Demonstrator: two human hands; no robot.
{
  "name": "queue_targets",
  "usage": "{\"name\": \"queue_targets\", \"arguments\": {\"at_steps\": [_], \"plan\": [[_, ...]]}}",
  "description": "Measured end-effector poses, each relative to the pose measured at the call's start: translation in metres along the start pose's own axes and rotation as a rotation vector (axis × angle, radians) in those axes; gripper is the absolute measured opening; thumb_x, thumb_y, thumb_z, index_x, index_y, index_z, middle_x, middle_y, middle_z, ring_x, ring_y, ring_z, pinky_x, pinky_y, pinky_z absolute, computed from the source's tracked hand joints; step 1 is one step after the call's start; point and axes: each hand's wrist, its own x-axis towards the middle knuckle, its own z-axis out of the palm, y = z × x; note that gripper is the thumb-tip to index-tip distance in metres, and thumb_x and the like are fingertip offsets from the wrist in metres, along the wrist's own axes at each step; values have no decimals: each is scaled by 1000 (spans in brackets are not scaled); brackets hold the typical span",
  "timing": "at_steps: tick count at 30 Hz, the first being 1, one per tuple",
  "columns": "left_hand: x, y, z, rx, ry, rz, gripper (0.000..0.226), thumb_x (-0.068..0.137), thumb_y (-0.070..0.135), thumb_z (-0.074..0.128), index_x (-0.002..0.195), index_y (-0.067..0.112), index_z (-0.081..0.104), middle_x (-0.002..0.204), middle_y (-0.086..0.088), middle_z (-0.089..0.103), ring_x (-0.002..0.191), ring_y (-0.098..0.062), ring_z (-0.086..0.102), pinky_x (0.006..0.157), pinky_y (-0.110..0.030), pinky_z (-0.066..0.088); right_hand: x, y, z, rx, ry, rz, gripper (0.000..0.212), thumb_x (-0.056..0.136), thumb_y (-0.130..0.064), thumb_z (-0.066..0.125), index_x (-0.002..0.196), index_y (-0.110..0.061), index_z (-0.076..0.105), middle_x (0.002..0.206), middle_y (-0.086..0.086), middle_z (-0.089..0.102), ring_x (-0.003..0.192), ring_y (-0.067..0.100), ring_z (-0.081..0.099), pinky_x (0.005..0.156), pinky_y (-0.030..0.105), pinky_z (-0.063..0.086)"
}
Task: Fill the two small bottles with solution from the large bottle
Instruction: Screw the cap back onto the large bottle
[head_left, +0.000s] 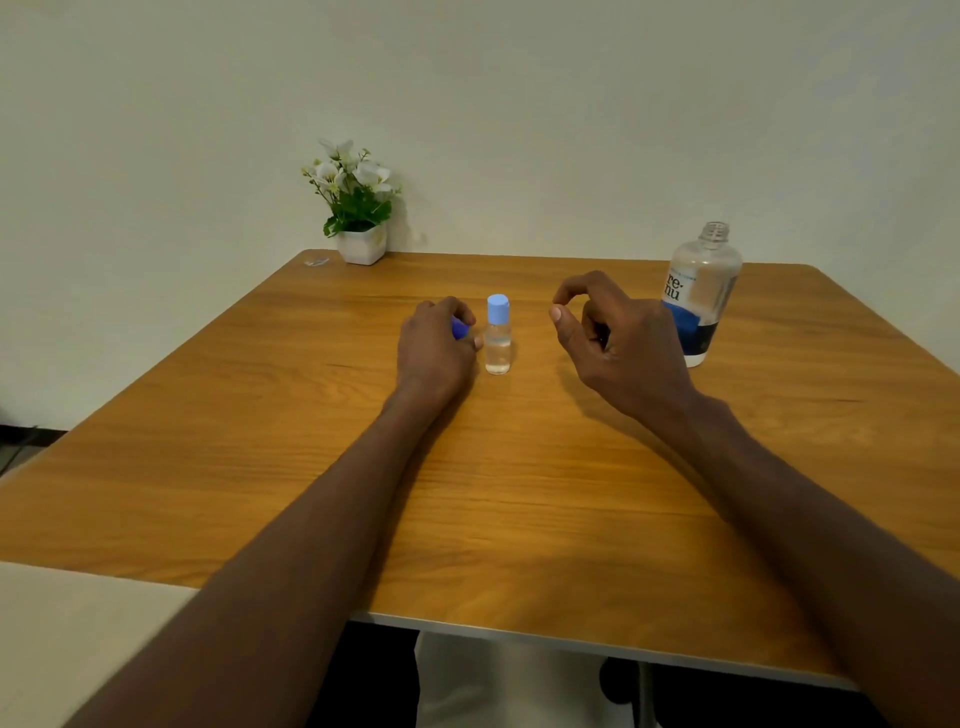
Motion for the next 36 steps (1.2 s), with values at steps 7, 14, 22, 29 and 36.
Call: {"name": "queue_targets", "arguments": {"at_steps": [7,14,22,29,36], "plan": [[2,-1,-2,-220,97,-60,12,94,10,71,104,18,68,90,7,64,82,-9,59,62,-14,40,3,3,-10,-56,154,-5,17,104,-25,63,111,-10,66,64,-2,58,56,13,56,53,32,50],[4,16,-26,-558,260,-65,20,100,20,66,119,16,71,101,-5,73,92,-21,70,84,-38,58,12,10,-21,-217,430,10,20,101,-20,62,116,-7,67,87,-1,57,76,5,48,65,17,36],[30,138,-34,-833,48,186,20,101,25,67,119,19,62,96,-5,79,91,-16,76,77,-34,59,16,34,-42,-356,671,318,50,95,-40,67,134,-11,57,124,9,60,113,25,58,89,44,47],[35,211,26,-875,-89,179,23,86,26,84,108,17,81,87,1,73,90,-15,68,90,-37,58,8,60,-31,-266,479,445,85,88,-58,71,153,-17,37,147,7,53,132,25,53,100,53,52],[28,224,63,-827,-105,143,18,86,22,84,100,13,79,90,1,79,88,-12,74,90,-35,60,7,73,-29,-159,441,486,82,83,-33,84,150,-11,41,142,8,58,121,25,62,89,48,60]]}}
